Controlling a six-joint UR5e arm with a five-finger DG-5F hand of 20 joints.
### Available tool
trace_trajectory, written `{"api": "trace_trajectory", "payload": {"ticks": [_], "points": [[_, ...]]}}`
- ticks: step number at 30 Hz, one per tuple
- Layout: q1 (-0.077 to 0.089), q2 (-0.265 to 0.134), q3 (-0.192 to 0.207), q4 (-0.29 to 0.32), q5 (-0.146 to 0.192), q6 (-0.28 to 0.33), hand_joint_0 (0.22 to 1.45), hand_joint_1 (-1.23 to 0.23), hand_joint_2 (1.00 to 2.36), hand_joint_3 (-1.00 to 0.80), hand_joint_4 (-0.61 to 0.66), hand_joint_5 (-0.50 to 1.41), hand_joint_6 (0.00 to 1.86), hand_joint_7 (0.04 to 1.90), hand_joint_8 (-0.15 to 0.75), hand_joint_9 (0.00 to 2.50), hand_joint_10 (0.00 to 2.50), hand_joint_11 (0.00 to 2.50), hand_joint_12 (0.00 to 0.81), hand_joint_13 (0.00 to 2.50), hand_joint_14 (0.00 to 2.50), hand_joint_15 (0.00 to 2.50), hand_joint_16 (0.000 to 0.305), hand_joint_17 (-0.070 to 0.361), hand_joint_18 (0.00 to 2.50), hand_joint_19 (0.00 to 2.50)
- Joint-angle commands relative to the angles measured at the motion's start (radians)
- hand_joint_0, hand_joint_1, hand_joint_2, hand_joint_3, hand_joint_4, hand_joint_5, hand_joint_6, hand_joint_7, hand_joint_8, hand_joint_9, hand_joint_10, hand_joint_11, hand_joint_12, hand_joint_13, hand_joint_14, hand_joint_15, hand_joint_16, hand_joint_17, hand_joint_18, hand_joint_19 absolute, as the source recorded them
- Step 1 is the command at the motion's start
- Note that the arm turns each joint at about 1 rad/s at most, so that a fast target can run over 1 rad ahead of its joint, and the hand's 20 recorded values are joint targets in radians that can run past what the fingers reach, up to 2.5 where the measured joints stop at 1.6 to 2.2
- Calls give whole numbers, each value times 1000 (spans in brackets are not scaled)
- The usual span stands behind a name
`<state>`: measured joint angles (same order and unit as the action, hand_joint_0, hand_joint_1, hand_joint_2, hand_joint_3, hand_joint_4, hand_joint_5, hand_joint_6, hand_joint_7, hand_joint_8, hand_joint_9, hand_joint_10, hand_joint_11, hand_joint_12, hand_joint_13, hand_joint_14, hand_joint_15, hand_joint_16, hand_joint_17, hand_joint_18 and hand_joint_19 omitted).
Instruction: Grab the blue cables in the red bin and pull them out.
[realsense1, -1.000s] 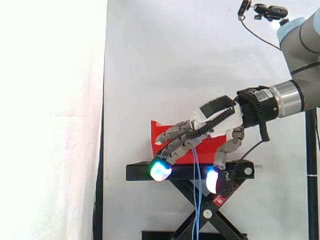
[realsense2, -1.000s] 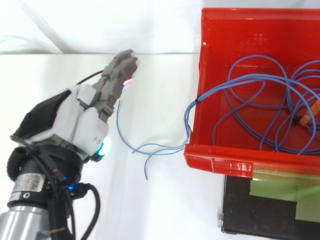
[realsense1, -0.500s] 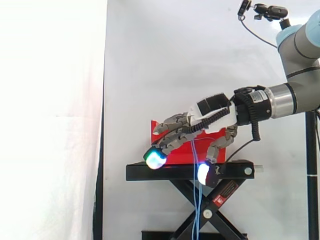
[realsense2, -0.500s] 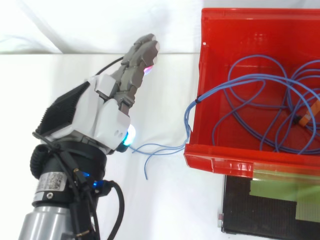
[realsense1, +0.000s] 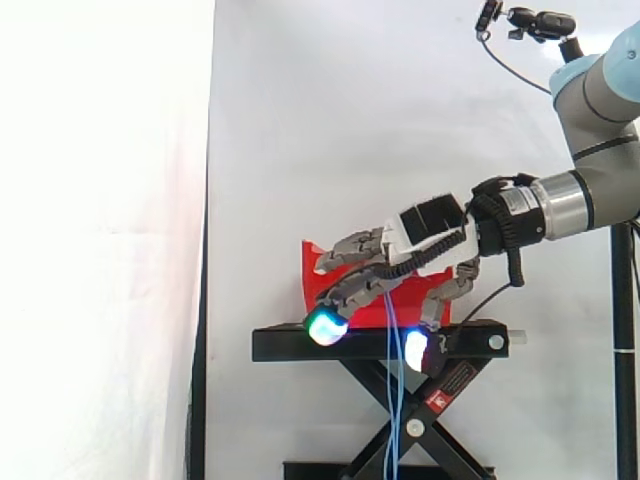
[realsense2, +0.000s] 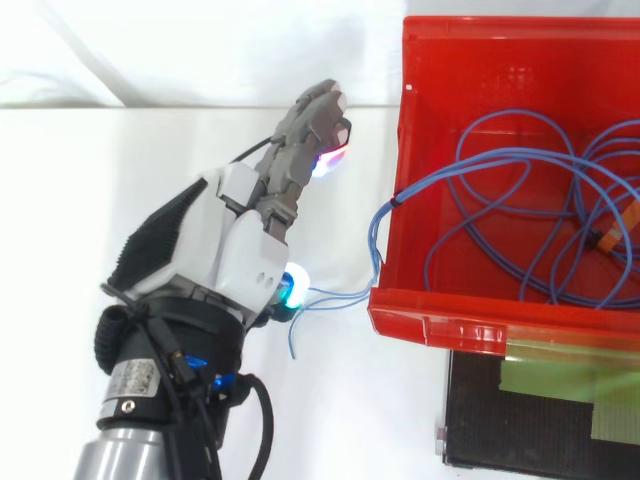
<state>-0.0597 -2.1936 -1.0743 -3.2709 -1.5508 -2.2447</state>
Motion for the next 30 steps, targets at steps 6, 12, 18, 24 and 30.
{"api": "trace_trajectory", "payload": {"ticks": [6, 12, 18, 24, 30], "points": [[-8, 0, 0, -4, 0, -28, 786, -833, 1000, -1000, 224, 508, 11, 409, 258, 385, 6, 216, 326, 117, 6, 199, 49, 110, 0, 317], [-8, 0, -1, -3, 0, -34, 779, -877, 1000, -1000, 225, 567, 10, 505, 253, 389, 6, 196, 332, 142, 8, 214, 49, 111, 0, 310], [-8, 0, 0, -3, 0, -43, 779, -899, 1000, -1000, 211, 634, 8, 582, 255, 411, 6, 205, 332, 162, 7, 215, 49, 110, 0, 306], [-8, 0, -1, 7, 0, -54, 780, -910, 1000, -1000, 202, 694, 4, 627, 258, 450, 8, 232, 334, 174, 7, 214, 49, 110, 0, 305], [-6, 0, -1, 7, 0, -57, 781, -901, 1000, -1000, 196, 705, 4, 631, 261, 460, 8, 236, 334, 179, 7, 216, 49, 109, 0, 310]]}}
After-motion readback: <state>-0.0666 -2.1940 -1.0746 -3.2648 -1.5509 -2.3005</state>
